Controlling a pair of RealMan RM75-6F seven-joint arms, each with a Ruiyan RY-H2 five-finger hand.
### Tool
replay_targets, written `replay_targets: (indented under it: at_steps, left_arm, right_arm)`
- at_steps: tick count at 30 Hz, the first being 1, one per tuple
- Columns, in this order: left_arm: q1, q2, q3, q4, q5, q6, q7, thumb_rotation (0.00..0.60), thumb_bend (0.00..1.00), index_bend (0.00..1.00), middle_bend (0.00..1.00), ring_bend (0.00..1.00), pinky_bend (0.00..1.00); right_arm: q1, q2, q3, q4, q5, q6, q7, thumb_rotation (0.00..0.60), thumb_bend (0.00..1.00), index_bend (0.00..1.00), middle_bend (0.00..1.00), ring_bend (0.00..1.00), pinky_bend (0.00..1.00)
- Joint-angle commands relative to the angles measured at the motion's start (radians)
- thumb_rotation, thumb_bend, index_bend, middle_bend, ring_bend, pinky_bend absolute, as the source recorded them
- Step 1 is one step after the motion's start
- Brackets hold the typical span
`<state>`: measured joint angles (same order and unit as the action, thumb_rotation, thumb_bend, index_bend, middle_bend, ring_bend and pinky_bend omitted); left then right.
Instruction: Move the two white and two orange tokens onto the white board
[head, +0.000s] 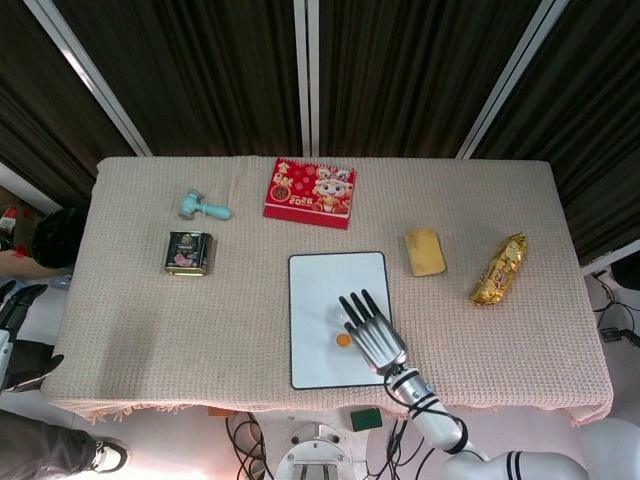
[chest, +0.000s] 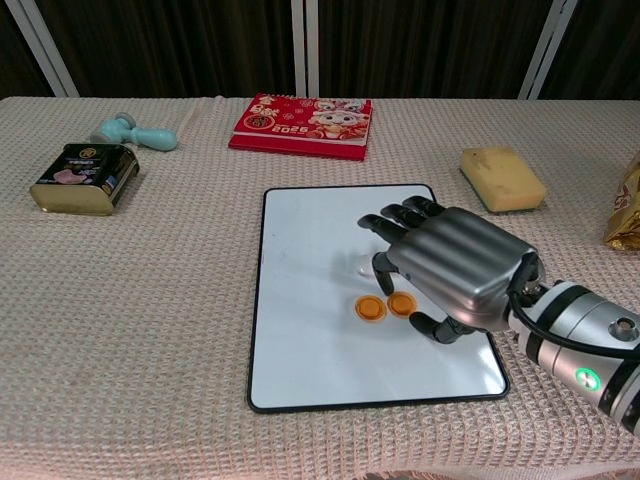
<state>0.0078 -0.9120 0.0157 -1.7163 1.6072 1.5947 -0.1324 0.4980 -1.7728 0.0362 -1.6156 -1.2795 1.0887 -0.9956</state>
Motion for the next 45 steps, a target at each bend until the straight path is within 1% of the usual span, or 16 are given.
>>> replay_targets:
  at_steps: [1, 11, 19, 25, 29, 35, 37, 38, 39, 41, 43, 45]
  left_arm:
    - [0.0, 0.0, 0.0, 0.0, 0.0, 0.0, 0.0, 0.6, 0.1, 0.12, 0.14, 0.0, 0.12]
    - [-0.001, 0.0, 0.001, 0.002, 0.0, -0.003, -0.001, 0.6, 0.1, 0.12, 0.14, 0.0, 0.12]
    - [-0.001, 0.0, 0.001, 0.0, 0.002, -0.003, 0.002, 0.6, 0.1, 0.12, 0.14, 0.0, 0.12]
    - [-0.001, -0.001, 0.002, -0.001, 0.003, -0.003, 0.006, 0.6, 0.1, 0.12, 0.14, 0.0, 0.12]
    - [-0.001, -0.001, 0.002, -0.001, 0.004, -0.004, 0.007, 0.6, 0.1, 0.12, 0.14, 0.0, 0.12]
    - [-0.001, -0.002, 0.002, -0.002, 0.006, -0.004, 0.009, 0.6, 0.1, 0.12, 0.14, 0.0, 0.12]
    - [-0.001, -0.002, 0.002, -0.003, 0.007, -0.002, 0.01, 0.6, 0.1, 0.12, 0.14, 0.0, 0.12]
    - [0.0, -0.002, 0.003, -0.003, 0.007, -0.002, 0.011, 0.6, 0.1, 0.12, 0.14, 0.0, 0.12]
    - [0.0, -0.002, 0.003, -0.004, 0.008, -0.001, 0.013, 0.6, 0.1, 0.12, 0.14, 0.0, 0.12]
    - [0.0, -0.002, 0.004, -0.006, 0.011, 0.0, 0.016, 0.6, 0.1, 0.12, 0.14, 0.0, 0.12]
    - [0.002, -0.003, 0.005, -0.01, 0.014, 0.004, 0.022, 0.6, 0.1, 0.12, 0.14, 0.0, 0.12]
    - [0.004, -0.003, 0.006, -0.013, 0.018, 0.008, 0.028, 0.6, 0.1, 0.12, 0.14, 0.0, 0.12]
  right_arm:
    - [0.004, -0.004, -0.002, 0.002, 0.0, 0.002, 0.001, 0.6, 0.37, 0.52, 0.0, 0.0, 0.0]
    - [0.019, -0.015, -0.009, 0.009, 0.007, 0.007, 0.003, 0.6, 0.37, 0.51, 0.0, 0.0, 0.0]
    - [0.028, -0.008, -0.016, 0.004, 0.01, 0.011, 0.008, 0.6, 0.35, 0.34, 0.0, 0.0, 0.0]
    - [0.028, 0.003, -0.024, -0.01, -0.003, 0.025, 0.022, 0.6, 0.34, 0.22, 0.0, 0.0, 0.0]
    - [0.021, 0.024, -0.037, -0.036, -0.035, 0.047, 0.044, 0.6, 0.34, 0.2, 0.0, 0.0, 0.0]
    - [-0.031, 0.115, -0.085, -0.117, -0.145, 0.156, 0.11, 0.6, 0.33, 0.17, 0.0, 0.0, 0.0]
    - [-0.062, 0.17, -0.106, -0.141, -0.181, 0.205, 0.161, 0.6, 0.33, 0.11, 0.0, 0.0, 0.0]
    - [-0.073, 0.198, -0.116, -0.148, -0.195, 0.22, 0.194, 0.6, 0.32, 0.07, 0.0, 0.0, 0.0]
    - [-0.088, 0.24, -0.128, -0.15, -0.215, 0.239, 0.248, 0.6, 0.31, 0.05, 0.0, 0.0, 0.0]
    - [-0.116, 0.297, -0.141, -0.137, -0.234, 0.28, 0.322, 0.6, 0.26, 0.0, 0.0, 0.0, 0.0]
    - [-0.159, 0.349, -0.146, -0.109, -0.233, 0.339, 0.373, 0.6, 0.21, 0.0, 0.0, 0.0, 0.0]
    - [-0.204, 0.389, -0.145, -0.089, -0.21, 0.388, 0.402, 0.6, 0.2, 0.0, 0.0, 0.0, 0.0]
